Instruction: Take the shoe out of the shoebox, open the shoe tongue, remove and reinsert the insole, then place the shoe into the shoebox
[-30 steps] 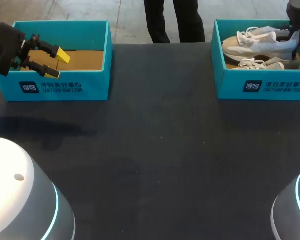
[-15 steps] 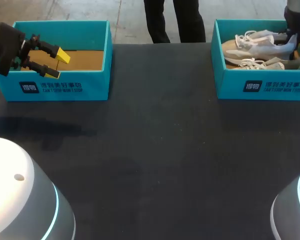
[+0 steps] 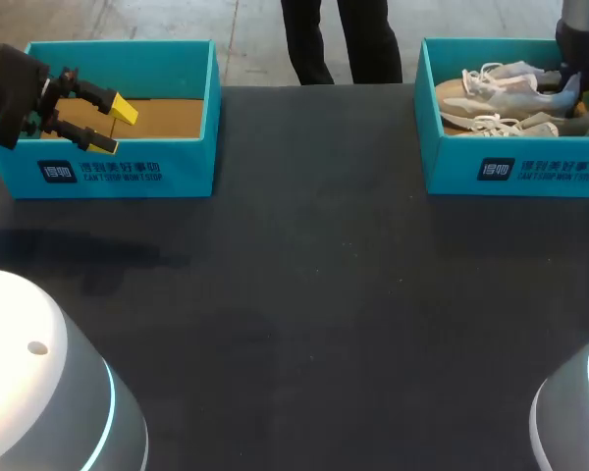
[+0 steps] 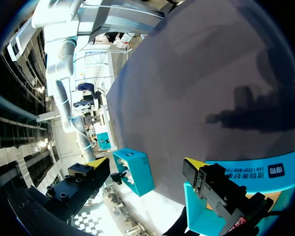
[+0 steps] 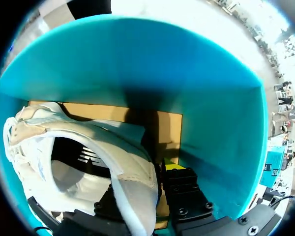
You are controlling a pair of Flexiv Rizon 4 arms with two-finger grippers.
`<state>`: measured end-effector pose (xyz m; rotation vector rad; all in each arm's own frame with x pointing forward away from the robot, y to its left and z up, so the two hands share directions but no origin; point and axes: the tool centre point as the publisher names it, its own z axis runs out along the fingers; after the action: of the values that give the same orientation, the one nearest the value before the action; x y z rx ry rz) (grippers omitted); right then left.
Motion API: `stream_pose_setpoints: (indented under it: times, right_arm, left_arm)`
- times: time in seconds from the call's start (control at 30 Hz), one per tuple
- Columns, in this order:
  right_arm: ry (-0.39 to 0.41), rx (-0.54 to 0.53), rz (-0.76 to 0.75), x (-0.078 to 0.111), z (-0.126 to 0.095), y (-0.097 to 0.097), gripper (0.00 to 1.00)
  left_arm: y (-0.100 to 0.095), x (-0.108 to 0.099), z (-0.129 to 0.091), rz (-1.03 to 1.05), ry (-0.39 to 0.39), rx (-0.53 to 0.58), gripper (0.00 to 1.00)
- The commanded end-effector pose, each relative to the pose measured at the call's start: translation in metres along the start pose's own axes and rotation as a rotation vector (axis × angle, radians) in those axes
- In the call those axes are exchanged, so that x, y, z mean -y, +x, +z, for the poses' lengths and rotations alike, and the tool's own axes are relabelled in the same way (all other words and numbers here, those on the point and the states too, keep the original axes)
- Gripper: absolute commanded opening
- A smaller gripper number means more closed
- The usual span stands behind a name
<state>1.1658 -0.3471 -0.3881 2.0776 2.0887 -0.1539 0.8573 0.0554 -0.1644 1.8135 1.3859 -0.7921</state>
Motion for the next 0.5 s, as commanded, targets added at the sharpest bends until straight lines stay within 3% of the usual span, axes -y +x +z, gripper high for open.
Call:
stream_pose_setpoints:
  times: [0.03, 0.47, 0.5]
  right_arm:
    - [0.012, -0.003, -0.001, -0.0086, 0.0059, 0.002, 0.0]
    - [0.011, -0.02, 0.013, -0.0057, 0.009, -0.0007, 0.0]
    - [0.011, -0.021, 0.016, -0.0051, 0.0084, -0.0012, 0.13]
  left_arm:
    - [-0.0003, 0.0006, 0.0, 0.001, -0.001, -0.002, 1.0]
    - [-0.0003, 0.0006, 0.0, 0.001, -0.001, -0.002, 1.0]
    - [-0.0003, 0.0006, 0.0, 0.001, -0.001, -0.002, 1.0]
